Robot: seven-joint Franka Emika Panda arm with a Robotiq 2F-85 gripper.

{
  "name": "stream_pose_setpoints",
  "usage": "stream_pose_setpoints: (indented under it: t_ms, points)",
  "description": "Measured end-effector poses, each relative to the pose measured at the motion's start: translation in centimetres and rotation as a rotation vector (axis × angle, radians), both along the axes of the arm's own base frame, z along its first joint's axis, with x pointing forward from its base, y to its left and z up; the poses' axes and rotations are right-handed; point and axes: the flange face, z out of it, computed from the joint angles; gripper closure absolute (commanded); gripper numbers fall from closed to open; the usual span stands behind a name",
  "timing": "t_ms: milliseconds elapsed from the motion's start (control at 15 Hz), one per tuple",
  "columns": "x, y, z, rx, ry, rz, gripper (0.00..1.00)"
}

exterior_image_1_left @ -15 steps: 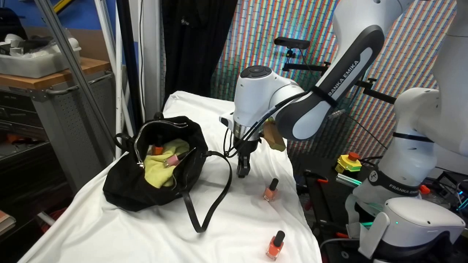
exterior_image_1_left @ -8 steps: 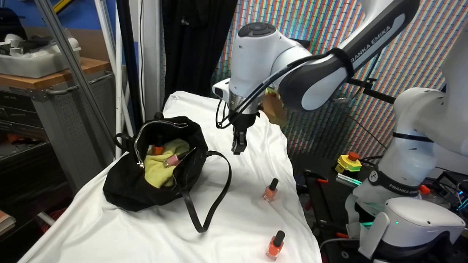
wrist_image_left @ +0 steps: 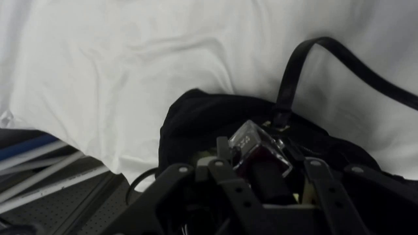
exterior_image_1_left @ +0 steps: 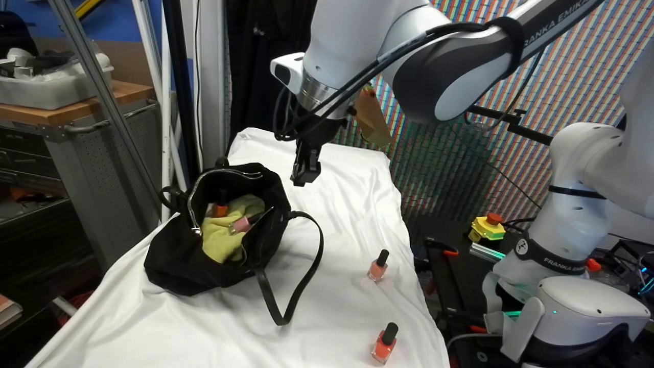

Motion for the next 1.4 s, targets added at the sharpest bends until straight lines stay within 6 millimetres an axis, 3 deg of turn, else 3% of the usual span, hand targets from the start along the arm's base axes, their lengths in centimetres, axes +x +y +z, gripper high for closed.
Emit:
stream_pose_setpoints:
  t_ms: [267,800,867,933,1200,1400]
  points:
    - [2.8,2.9,0.4,-0.034,-0.054,0.059,0.77]
    - [9.4,6.6,-4.0,-0.065,-0.074,0.102,0.77]
    - [10.2,6.7,-4.6,-0.067,-0.075,0.099,0.27]
    - [10.9,6.6,-5.0,-0.07,-0.076,0.095,0.25]
    - [13.1,5.7,-6.4,-0.081,-0.083,0.073,0.02]
    - [13.9,5.2,-6.8,-0.087,-0.089,0.062,0.0]
